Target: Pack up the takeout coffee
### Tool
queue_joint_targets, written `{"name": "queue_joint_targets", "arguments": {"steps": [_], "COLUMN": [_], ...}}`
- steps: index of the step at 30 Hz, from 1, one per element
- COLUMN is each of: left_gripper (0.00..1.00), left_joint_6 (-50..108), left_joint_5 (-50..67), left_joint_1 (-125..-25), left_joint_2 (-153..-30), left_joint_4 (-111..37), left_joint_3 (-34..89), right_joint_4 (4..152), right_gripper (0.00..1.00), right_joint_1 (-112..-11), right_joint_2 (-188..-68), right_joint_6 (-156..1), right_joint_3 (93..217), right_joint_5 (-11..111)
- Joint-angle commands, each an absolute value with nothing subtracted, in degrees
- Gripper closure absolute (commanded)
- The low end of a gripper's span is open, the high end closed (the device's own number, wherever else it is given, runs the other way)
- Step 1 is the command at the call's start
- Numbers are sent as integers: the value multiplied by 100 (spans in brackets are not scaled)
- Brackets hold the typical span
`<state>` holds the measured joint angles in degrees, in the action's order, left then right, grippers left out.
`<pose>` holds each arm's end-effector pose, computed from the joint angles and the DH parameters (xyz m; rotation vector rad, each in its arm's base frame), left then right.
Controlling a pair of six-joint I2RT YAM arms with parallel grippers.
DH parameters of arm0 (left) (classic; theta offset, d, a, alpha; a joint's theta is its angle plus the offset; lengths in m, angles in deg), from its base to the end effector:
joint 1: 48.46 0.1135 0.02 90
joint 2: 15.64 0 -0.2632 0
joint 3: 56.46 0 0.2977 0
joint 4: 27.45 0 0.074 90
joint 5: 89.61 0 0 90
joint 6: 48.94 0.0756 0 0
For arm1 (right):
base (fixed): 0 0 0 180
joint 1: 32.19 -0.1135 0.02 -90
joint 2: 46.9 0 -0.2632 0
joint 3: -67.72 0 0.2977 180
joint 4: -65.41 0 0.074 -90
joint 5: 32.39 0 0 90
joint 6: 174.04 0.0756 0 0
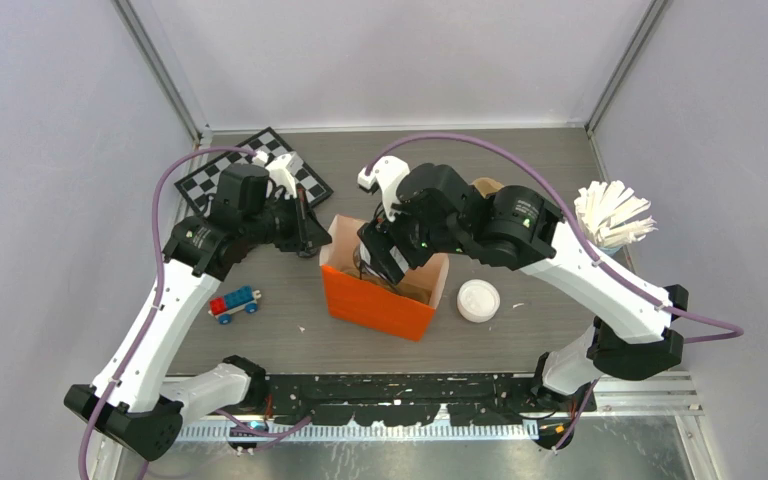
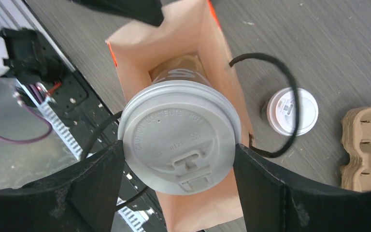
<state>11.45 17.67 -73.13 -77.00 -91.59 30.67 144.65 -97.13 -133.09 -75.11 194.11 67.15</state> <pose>0.2419 -0.1358 0.3832 0.0709 2.3428 -0.8319 0.1576 0.3075 0.4747 -0.9943 2.0635 0.5028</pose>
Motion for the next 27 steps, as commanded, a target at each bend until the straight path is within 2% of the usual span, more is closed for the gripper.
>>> {"name": "queue_joint_targets", "arguments": {"steps": [1,5,6,9,12,21,27], "left_gripper": [100,100,94,66,54,42,33], "left_joint_6": [1150,1184,1152,1114,1246,1386,1420], "left_joint_5": [2096,2046,1979,1920,1881,1562,1028], "left_joint_1": [-7325,-7325,-7325,-7325,-7325,-7325,-7325], "left_joint_2": [-7664,-7586,-7608,-7794,-7873,-7729,-7716], "left_joint_4": [-8421,-8203,-8321,-9228,-10104,-11081,-10939], "left_joint_3": [3105,3033,3097,3701,3938,3863,4108], "right_joint_4": [14355,14173,14194,14275,14160,13868,13862], "right_gripper": [25,25,25,25,25,25,26], "right_joint_1": [-9823,-9892,-9937,-10152,-10328,-10689,-10811], "right_joint_2": [-13073,-12962,-12973,-13027,-13039,-13026,-13032], "right_joint_6": [-7932,-8147,-8175,-8233,-8309,-8738,-8912], "right_joint_3": [19136,18645,18583,18537,18383,17940,17881], "right_joint_5": [6879,7025,7065,7309,7503,7767,7761]}}
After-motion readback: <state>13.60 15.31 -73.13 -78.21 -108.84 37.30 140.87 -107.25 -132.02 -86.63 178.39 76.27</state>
